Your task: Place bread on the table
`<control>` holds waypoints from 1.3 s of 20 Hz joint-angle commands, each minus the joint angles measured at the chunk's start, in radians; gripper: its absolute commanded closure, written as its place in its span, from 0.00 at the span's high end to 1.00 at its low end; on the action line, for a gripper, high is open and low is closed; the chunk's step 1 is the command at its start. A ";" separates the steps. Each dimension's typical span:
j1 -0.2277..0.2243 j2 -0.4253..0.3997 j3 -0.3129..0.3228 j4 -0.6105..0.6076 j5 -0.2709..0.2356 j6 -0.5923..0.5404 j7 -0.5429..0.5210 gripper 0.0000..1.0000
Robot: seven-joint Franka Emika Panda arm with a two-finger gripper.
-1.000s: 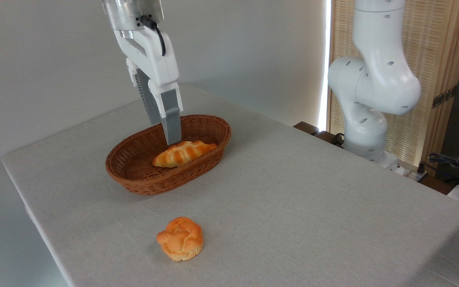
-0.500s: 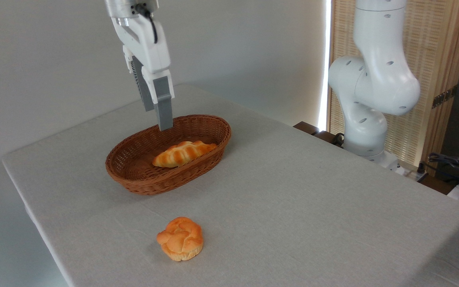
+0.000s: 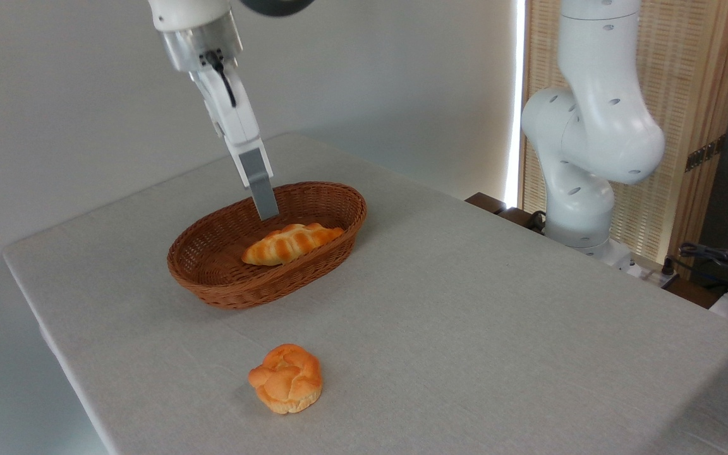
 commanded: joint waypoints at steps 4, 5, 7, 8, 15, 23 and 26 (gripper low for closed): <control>-0.109 -0.084 0.010 -0.239 0.017 0.193 -0.022 1.00; -0.115 -0.084 0.010 -0.250 0.017 0.209 -0.027 1.00; -0.130 -0.084 0.010 -0.282 0.017 0.246 -0.036 1.00; -0.135 -0.084 0.010 -0.302 0.017 0.266 -0.036 1.00; -0.156 -0.075 0.012 -0.349 0.018 0.304 -0.035 1.00; -0.178 -0.066 0.010 -0.382 0.069 0.309 -0.050 1.00; -0.179 -0.058 0.010 -0.388 0.069 0.310 -0.050 1.00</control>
